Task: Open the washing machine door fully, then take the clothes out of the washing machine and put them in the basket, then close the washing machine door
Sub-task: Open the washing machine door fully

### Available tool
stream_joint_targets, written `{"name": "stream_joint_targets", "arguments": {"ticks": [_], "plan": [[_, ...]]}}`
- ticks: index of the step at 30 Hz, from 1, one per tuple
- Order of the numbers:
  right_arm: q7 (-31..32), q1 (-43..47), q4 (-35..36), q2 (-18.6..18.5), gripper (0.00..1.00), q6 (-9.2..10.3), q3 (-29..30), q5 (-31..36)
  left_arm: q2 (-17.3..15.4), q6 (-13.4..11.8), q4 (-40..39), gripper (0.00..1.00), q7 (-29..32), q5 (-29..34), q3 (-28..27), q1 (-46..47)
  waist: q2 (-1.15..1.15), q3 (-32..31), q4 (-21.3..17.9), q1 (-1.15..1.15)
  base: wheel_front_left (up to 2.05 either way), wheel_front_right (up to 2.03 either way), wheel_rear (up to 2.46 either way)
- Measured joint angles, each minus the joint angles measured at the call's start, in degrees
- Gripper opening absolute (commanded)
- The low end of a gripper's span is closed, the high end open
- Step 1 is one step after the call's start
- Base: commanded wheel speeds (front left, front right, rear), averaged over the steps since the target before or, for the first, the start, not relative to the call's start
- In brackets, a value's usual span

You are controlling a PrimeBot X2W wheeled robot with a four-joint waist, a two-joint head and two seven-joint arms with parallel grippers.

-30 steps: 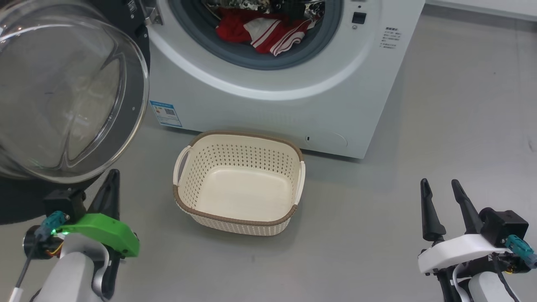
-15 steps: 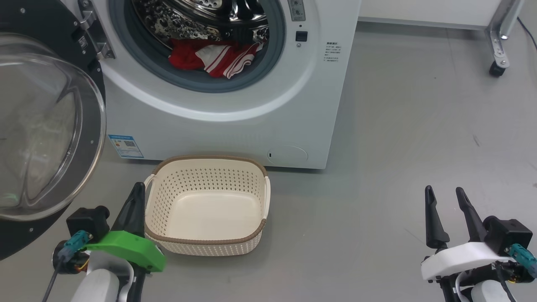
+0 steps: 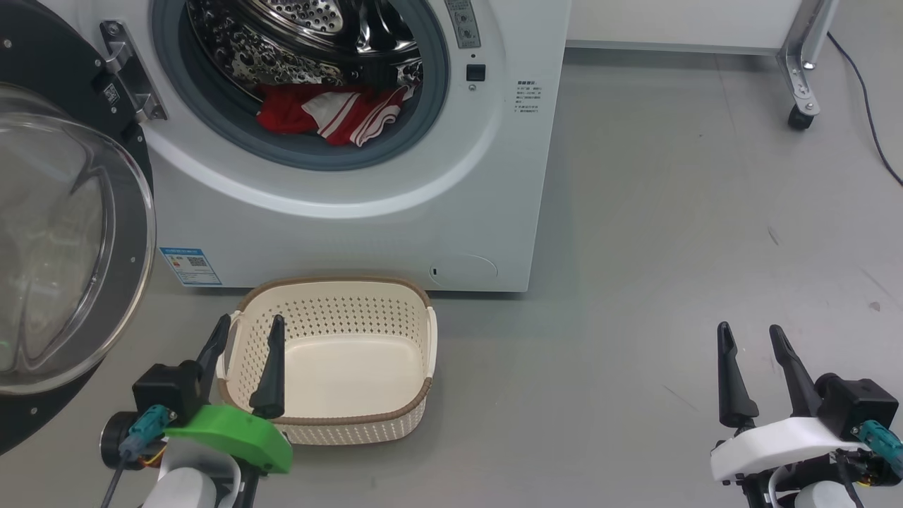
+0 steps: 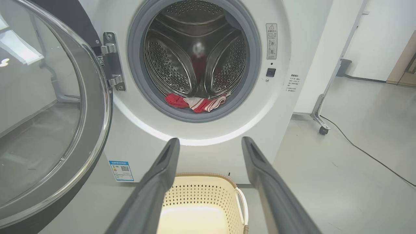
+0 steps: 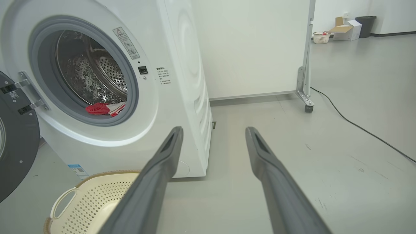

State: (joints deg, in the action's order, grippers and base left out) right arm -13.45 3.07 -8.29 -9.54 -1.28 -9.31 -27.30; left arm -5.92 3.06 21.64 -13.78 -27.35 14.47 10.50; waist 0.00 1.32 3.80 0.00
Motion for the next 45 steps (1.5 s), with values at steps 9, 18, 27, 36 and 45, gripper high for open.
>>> {"name": "stream_joint_targets", "arguments": {"ticks": [9,18,27,36,45], "plan": [[0.0,0.4,0.3,0.0,1.0,0.0,-0.2,0.1,0.0,-0.2,-1.3,1.0,-0.4,1.0,0.6,-1.9,0.0,-0.3,-0.4,0.0,0.0,0.0,0.0],[-0.1,1.0,0.5,-0.6,1.0,0.37,-0.5,1.1,0.0,-1.1,-2.4,1.0,-0.5,1.3,0.5,-2.9,0.0,-0.3,-0.3,0.0,0.0,0.0,0.0],[-0.1,1.0,0.6,-0.8,1.0,0.85,-0.5,1.3,0.0,-1.3,-3.8,1.0,-0.5,1.3,0.4,-3.4,0.0,0.1,-0.2,0.0,0.0,0.0,0.0],[-0.1,1.0,0.6,-0.8,1.0,0.86,-0.7,1.7,0.0,-1.3,-4.6,1.0,-0.5,1.3,0.4,-3.5,0.0,0.3,-0.1,0.0,0.0,0.0,0.0],[-0.1,1.0,0.6,-0.7,1.0,0.86,-0.9,1.7,0.1,-1.3,-5.2,1.0,-0.5,1.3,0.4,-3.8,0.0,0.2,-0.1,0.0,0.0,0.0,0.0]]}}
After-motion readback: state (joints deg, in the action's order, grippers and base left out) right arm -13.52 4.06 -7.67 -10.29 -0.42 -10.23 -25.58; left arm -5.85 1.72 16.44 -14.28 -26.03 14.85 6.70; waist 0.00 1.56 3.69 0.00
